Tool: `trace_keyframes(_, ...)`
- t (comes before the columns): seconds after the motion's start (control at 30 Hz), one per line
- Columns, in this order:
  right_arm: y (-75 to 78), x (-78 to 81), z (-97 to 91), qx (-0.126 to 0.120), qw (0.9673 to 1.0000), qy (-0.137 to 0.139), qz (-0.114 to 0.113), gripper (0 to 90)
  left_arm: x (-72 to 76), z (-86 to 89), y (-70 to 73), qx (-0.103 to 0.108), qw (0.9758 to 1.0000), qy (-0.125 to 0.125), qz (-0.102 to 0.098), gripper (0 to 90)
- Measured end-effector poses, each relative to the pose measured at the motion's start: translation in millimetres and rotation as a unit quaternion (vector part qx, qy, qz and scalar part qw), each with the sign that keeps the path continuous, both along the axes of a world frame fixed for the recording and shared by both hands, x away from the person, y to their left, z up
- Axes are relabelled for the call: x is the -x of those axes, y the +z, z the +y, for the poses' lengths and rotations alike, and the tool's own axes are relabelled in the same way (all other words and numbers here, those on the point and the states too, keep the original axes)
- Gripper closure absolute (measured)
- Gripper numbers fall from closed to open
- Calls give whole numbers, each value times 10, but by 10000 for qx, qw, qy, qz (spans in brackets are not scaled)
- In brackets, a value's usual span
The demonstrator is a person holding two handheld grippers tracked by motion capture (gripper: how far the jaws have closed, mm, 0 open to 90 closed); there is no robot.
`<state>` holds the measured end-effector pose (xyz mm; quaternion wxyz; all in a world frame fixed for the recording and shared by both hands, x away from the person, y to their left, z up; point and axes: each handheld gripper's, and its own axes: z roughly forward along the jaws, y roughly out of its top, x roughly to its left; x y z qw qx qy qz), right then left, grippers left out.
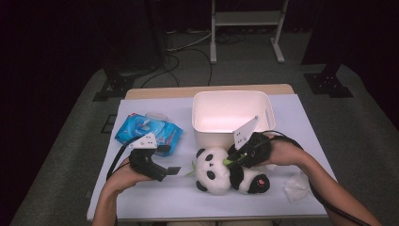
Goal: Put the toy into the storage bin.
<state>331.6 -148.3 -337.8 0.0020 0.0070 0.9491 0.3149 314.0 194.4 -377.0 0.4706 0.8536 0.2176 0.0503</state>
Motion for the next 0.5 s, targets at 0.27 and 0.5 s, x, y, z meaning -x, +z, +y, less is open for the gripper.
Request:
trace_keyframes(0.27, 57, 17, -45, -89, 10000, -7, -32, 764, -13, -12, -25, -28, 10000, -21, 37, 97)
trace_keyframes(0.5, 122, 18, -67, -161, 9998, -62, -131, 769, -16, 0, -29, -23, 10000, 18, 56, 97)
